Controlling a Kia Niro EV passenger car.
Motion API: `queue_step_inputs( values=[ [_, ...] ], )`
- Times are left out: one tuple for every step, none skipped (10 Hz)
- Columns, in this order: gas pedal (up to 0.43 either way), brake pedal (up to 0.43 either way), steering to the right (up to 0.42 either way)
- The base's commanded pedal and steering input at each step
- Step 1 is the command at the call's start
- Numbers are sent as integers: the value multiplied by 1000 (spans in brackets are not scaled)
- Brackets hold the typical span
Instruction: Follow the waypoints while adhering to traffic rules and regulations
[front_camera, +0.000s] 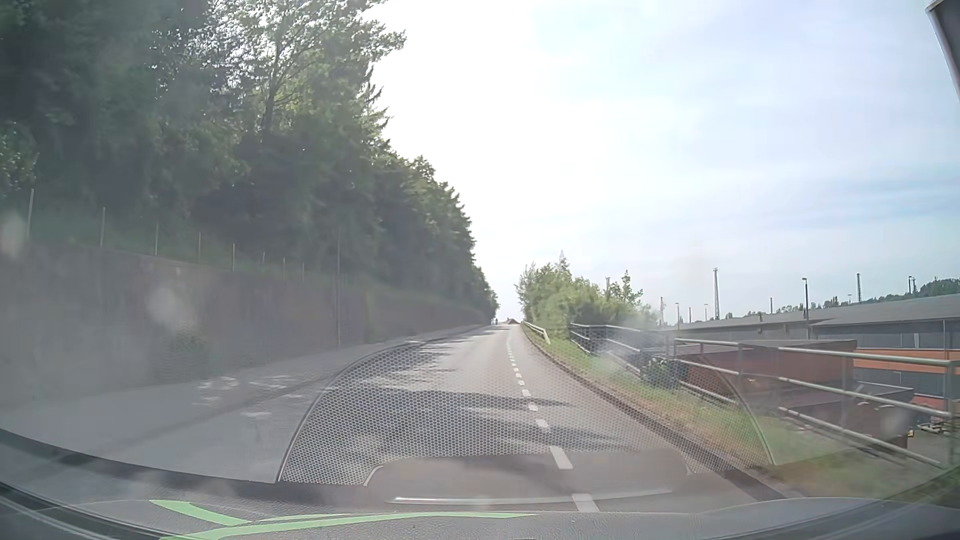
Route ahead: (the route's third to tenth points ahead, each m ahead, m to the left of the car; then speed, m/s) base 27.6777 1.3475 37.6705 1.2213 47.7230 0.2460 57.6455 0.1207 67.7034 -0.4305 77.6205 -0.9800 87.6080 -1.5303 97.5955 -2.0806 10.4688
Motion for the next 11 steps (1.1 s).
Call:
queue_step_inputs(
  values=[
    [220, 0, 10],
    [220, 0, 9],
    [220, 0, 8],
    [220, 0, 8],
    [220, 0, 8],
    [220, 0, 7],
    [220, 0, 7],
    [220, 0, 7],
    [220, 0, 7],
    [209, 0, 7],
    [209, 0, 7]
  ],
)
